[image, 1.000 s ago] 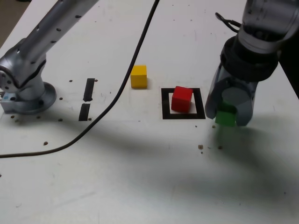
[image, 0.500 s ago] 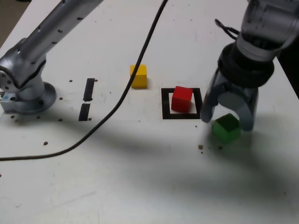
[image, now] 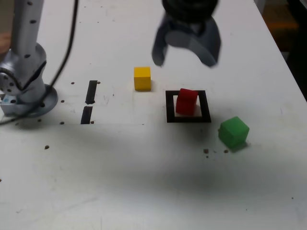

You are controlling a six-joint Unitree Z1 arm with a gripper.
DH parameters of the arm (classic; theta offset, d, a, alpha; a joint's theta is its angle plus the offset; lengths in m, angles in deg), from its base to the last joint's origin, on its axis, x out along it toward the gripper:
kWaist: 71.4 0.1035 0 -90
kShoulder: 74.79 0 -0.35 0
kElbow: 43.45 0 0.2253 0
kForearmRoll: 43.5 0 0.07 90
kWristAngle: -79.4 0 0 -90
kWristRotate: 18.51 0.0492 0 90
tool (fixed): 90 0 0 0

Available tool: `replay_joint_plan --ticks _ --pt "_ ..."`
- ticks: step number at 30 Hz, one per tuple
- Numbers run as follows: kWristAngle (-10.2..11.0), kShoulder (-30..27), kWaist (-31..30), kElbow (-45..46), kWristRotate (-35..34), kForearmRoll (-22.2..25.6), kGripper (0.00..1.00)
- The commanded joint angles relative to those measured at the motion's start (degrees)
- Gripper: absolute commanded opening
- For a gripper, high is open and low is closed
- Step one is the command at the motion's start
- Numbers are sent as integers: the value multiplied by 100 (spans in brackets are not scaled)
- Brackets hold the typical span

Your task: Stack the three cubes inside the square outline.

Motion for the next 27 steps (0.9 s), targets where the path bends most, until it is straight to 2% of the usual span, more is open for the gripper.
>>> replay_joint_plan --ticks 1,4,7,10,11,16,20,27 --pt "87 -1435 215 1313 0 -167 98" --pt "178 -1820 612 2166 22 -640 95" --pt "134 -1989 993 2881 82 -1115 93" --pt "-90 -1919 1328 3490 201 -1724 93" --pt "-124 -1899 1357 3543 213 -1787 93" --pt "-664 -1415 1752 4196 443 -2635 93" --pt "-813 -1116 1860 4333 567 -3003 91" --pt "-880 -854 1863 4354 622 -3259 85"
